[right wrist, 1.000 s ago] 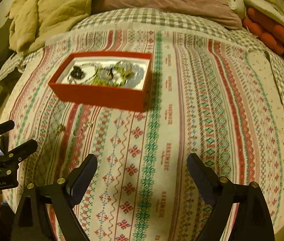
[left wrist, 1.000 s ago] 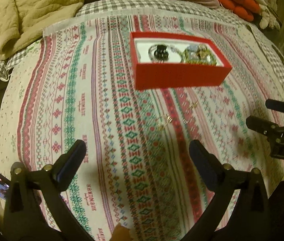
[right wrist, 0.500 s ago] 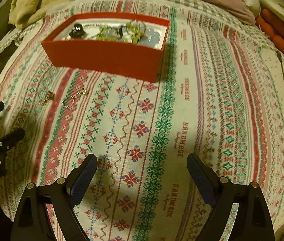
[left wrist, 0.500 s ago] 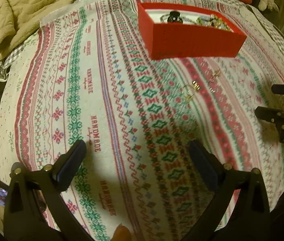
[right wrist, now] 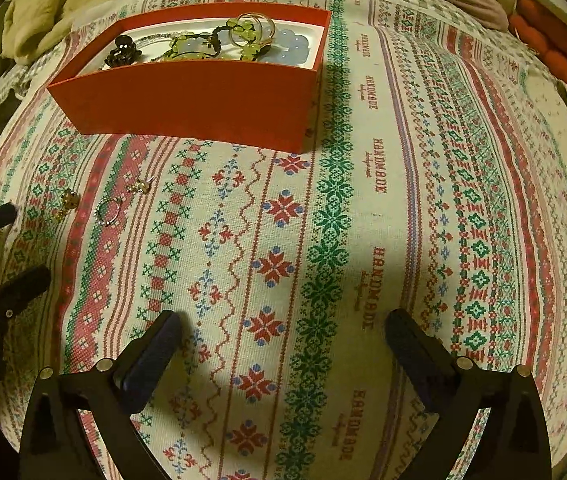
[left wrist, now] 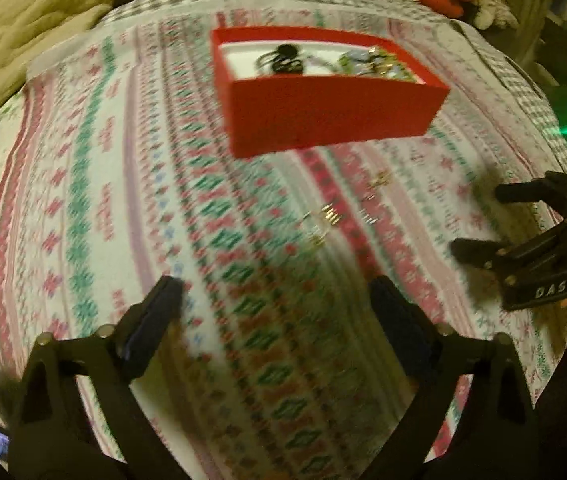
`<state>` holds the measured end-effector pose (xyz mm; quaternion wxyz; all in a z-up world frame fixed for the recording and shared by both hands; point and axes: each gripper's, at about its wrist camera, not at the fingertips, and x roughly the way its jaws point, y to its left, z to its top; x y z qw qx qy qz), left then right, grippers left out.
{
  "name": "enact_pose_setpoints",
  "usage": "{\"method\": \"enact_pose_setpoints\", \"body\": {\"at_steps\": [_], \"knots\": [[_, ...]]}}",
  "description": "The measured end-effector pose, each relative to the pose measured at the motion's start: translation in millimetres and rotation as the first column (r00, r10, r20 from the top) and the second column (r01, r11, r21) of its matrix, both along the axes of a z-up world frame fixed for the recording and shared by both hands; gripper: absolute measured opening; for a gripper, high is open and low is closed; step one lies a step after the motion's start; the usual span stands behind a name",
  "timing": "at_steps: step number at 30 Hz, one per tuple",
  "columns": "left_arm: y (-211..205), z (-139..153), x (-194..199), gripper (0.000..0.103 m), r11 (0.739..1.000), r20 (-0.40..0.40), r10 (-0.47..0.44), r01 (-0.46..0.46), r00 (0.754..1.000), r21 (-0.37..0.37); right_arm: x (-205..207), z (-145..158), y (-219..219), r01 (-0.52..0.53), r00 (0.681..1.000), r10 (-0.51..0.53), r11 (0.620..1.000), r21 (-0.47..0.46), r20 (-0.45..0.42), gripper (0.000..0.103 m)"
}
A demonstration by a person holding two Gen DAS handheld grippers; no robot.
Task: Organize jewelry
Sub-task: 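Move both tools back over the gold earrings on the cloth, then grasp a gold earring with left tool while right tool grasps another earring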
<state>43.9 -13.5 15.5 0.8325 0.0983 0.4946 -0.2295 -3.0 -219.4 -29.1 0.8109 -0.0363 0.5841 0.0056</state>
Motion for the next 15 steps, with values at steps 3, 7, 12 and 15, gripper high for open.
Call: {"method": "enact_pose_setpoints", "body": {"at_steps": [3,7,12,15], "knots": [[-7.5,3.8,3.7,0.081,0.999,0.021,-0.039,0.04,0.999,-0.034,0.6,-0.1,-1.0,0.0,1.0,0.0,1.0,0.0,0.0,0.103],[-15.9,3.0,11.4,0.061,0.995,0.036,-0.082,0.084,0.996,-0.052,-2.1,0.8,1.4,0.005,1.0,-0.005,1.0,0.002,-0.002,0.103],[-25.9,0.7,11.5,0.049,0.991,0.066,-0.13,0.131,0.989,-0.02,-2.7,1.7,1.6,0.004,1.0,-0.004,1.0,0.011,-0.006,0.103],[-29.5,-0.2,11.1,0.04,0.989,0.075,-0.146,0.147,0.986,-0.011,-2.2,1.9,1.6,0.001,1.0,-0.001,1.0,0.011,-0.006,0.103]]}}
